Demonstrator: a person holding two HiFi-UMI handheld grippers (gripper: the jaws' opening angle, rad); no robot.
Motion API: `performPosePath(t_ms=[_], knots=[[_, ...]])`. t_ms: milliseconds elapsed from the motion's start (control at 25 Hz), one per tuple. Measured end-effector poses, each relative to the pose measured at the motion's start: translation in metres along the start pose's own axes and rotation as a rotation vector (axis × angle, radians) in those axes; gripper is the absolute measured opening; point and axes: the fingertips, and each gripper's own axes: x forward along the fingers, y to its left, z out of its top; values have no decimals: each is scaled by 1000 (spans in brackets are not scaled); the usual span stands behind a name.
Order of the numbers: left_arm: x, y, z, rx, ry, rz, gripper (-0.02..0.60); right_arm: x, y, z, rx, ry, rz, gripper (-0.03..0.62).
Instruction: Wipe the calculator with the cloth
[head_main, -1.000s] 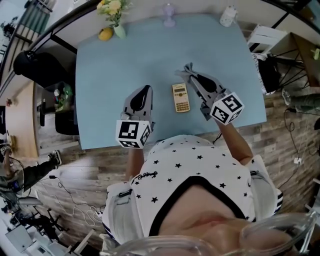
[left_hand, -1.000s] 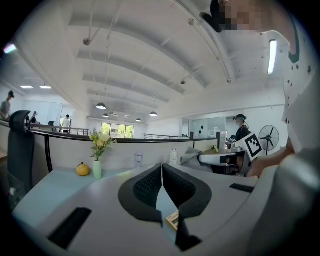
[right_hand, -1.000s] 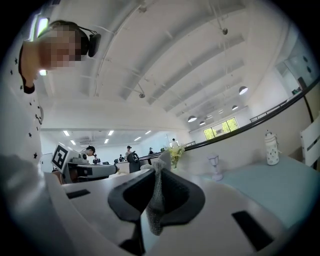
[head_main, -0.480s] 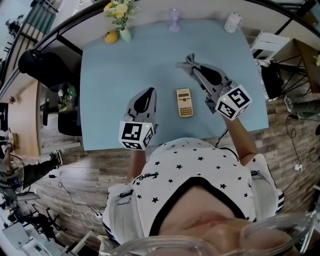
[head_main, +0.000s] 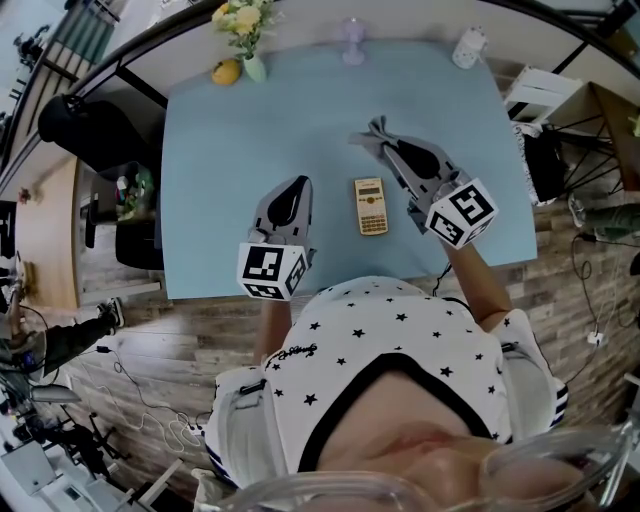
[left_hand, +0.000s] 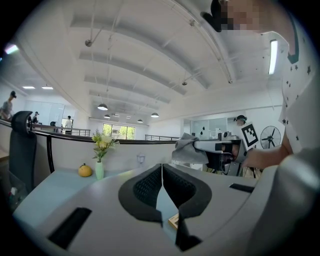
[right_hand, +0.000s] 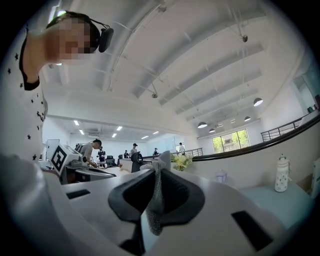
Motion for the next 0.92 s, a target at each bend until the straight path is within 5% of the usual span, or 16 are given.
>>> performPosePath(t_ms=[920], knots=[[7,3,6,-3,-16,11,32,5,-3,-5,11,16,34,29]])
